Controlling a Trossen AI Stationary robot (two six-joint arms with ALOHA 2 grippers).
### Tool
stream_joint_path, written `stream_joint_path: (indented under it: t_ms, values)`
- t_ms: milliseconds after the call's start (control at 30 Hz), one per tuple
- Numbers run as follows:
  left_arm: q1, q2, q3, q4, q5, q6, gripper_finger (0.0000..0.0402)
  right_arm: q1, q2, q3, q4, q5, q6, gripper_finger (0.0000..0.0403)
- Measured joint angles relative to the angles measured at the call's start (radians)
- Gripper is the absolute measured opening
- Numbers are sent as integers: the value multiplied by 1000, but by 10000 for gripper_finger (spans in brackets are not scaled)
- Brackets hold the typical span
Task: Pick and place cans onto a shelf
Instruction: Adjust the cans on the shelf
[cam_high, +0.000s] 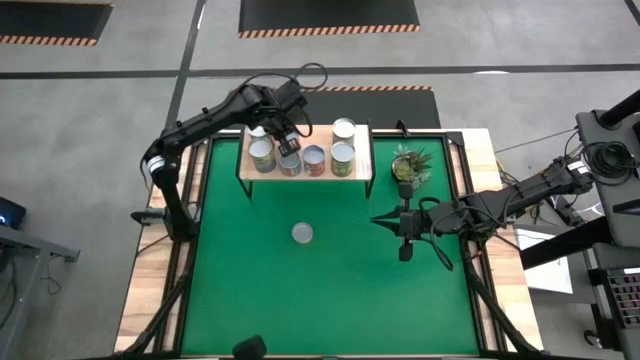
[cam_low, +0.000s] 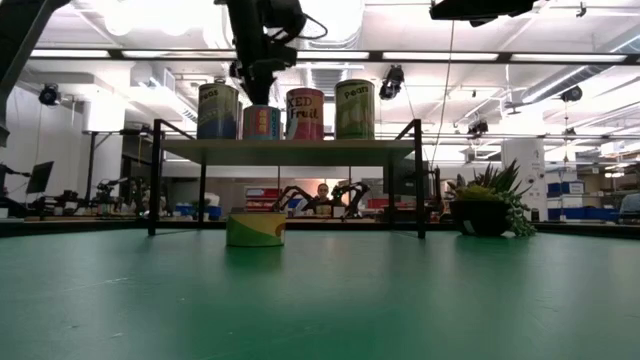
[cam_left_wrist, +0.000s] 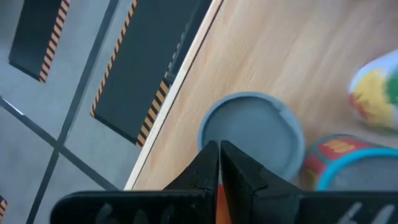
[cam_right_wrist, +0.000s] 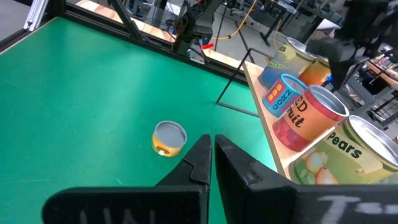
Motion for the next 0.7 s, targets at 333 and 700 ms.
stream_joint_path:
  t_ms: [333, 700]
  values:
    - [-25, -6, 205, -141, 1, 31, 0, 0, 0, 0, 0, 0, 5, 9]
    - [51, -15, 281, -253, 0, 58, 0, 0, 0, 0, -2, 0, 9, 9]
